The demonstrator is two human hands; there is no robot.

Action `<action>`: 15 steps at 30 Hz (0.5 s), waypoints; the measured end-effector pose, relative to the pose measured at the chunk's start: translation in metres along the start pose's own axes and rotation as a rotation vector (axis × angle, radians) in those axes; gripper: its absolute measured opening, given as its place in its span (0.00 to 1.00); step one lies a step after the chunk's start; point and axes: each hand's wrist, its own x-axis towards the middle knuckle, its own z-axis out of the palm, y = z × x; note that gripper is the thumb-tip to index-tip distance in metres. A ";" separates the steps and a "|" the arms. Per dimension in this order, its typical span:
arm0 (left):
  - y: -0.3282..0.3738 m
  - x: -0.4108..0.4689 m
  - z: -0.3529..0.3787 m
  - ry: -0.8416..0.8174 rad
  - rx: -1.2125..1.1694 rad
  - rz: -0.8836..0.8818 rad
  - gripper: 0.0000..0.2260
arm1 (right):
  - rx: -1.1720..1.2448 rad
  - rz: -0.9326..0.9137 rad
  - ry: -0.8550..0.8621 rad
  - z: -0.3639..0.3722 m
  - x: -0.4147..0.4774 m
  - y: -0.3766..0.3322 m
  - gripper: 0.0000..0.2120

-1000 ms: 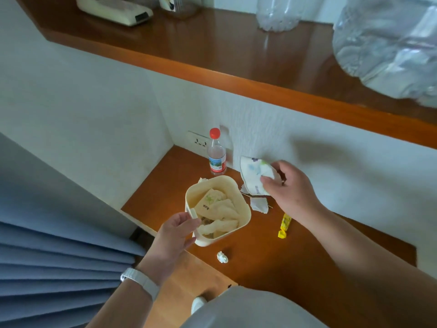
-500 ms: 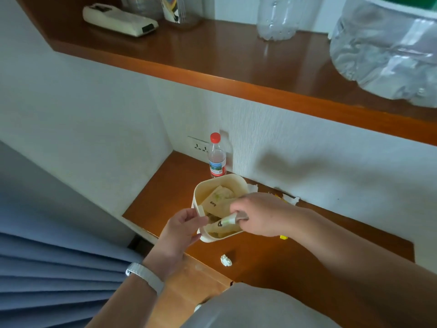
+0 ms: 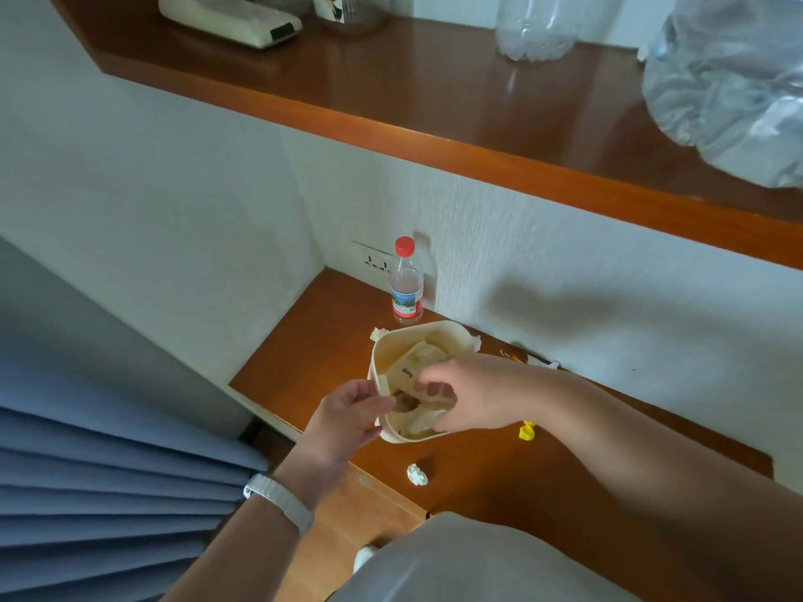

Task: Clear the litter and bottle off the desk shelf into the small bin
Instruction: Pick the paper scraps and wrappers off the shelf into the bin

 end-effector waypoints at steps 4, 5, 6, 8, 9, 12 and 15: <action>-0.001 0.005 -0.004 0.041 -0.001 -0.022 0.08 | 0.094 0.023 0.164 -0.009 -0.022 0.024 0.22; 0.000 0.006 -0.004 0.045 -0.003 -0.022 0.08 | 0.136 0.041 0.230 -0.009 -0.026 0.032 0.20; 0.000 0.006 -0.004 0.048 -0.005 -0.023 0.08 | 0.178 0.073 0.293 -0.006 -0.029 0.044 0.19; 0.001 0.007 -0.002 0.061 -0.009 -0.027 0.08 | 0.214 0.169 0.384 0.006 -0.029 0.072 0.17; 0.001 0.007 -0.001 0.069 -0.008 -0.030 0.09 | 0.209 0.225 0.402 0.015 -0.027 0.089 0.15; 0.001 0.008 0.005 0.085 -0.008 -0.042 0.08 | 0.187 0.377 0.354 0.054 -0.024 0.142 0.15; 0.000 0.006 0.012 0.095 -0.012 -0.059 0.08 | 0.139 0.444 0.297 0.092 -0.025 0.180 0.19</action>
